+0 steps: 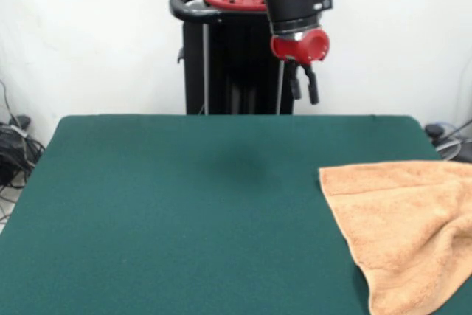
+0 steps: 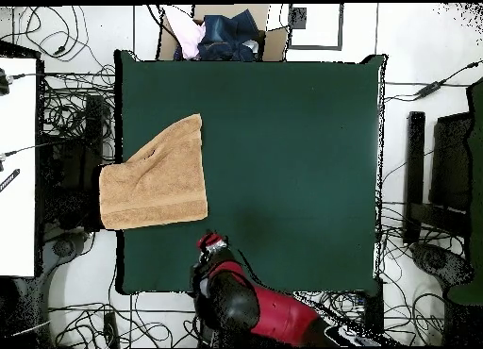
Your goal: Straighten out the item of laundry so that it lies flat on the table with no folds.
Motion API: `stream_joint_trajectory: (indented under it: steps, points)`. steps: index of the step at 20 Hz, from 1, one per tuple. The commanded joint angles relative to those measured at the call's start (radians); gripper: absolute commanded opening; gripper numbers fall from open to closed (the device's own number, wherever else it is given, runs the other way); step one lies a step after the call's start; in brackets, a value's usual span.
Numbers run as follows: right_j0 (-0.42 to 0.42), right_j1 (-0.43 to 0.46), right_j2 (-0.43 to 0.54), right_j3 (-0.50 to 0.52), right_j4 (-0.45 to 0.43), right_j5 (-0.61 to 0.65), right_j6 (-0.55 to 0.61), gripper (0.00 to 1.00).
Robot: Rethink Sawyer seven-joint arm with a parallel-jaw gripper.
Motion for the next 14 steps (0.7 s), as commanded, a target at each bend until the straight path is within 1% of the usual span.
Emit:
stream_joint_trajectory:
  steps: [1,3,4,5,9,12,14]
  points:
    - [0.050,0.060,0.000,-0.167,-0.106,0.140,-0.083,1.00]
    - [0.047,0.060,0.004,-0.176,-0.143,0.159,-0.078,1.00]
    - [0.061,0.062,-0.013,-0.195,-0.160,0.176,-0.100,1.00]
    - [0.072,0.063,-0.023,-0.201,-0.177,0.174,-0.094,1.00]
    - [0.074,0.068,-0.040,-0.223,-0.224,0.190,-0.071,1.00]
    - [0.095,0.119,-0.073,-0.280,-0.260,0.156,-0.057,1.00]
    - [0.120,0.139,-0.100,-0.314,-0.259,0.135,-0.035,1.00]
